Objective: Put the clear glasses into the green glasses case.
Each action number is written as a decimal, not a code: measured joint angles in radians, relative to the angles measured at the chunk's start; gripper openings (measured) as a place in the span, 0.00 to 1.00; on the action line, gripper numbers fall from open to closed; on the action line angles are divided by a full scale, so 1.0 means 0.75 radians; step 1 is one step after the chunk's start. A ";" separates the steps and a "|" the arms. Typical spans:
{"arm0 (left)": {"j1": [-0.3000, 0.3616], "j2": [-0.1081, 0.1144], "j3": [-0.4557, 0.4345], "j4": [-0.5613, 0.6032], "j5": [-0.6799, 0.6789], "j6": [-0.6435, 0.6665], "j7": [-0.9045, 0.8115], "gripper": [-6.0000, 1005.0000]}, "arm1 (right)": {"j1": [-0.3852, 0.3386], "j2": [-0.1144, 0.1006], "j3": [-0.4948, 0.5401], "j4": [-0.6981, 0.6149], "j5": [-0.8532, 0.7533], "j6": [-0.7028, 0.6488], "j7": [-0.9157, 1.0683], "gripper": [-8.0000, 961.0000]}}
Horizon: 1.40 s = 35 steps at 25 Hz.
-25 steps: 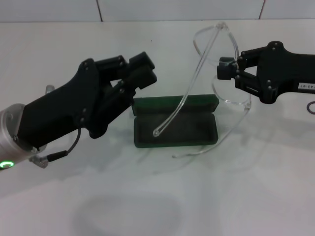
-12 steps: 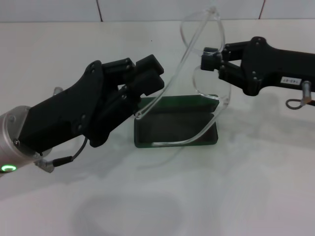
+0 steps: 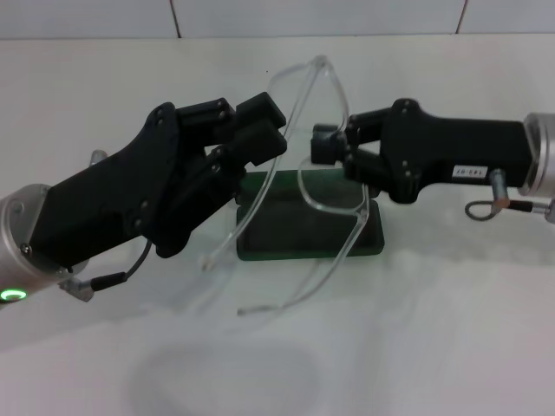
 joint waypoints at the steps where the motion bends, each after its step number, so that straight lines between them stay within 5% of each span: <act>1: 0.000 0.000 0.000 0.000 0.000 0.000 0.002 0.15 | 0.002 -0.001 -0.009 0.000 0.000 -0.005 0.000 0.13; 23: -0.006 -0.001 0.050 -0.069 0.048 -0.008 0.011 0.11 | 0.010 0.000 -0.030 0.067 -0.007 -0.165 -0.011 0.13; 35: -0.006 -0.002 0.051 -0.078 0.048 -0.016 0.033 0.11 | 0.095 0.002 -0.029 0.152 -0.005 -0.155 -0.014 0.13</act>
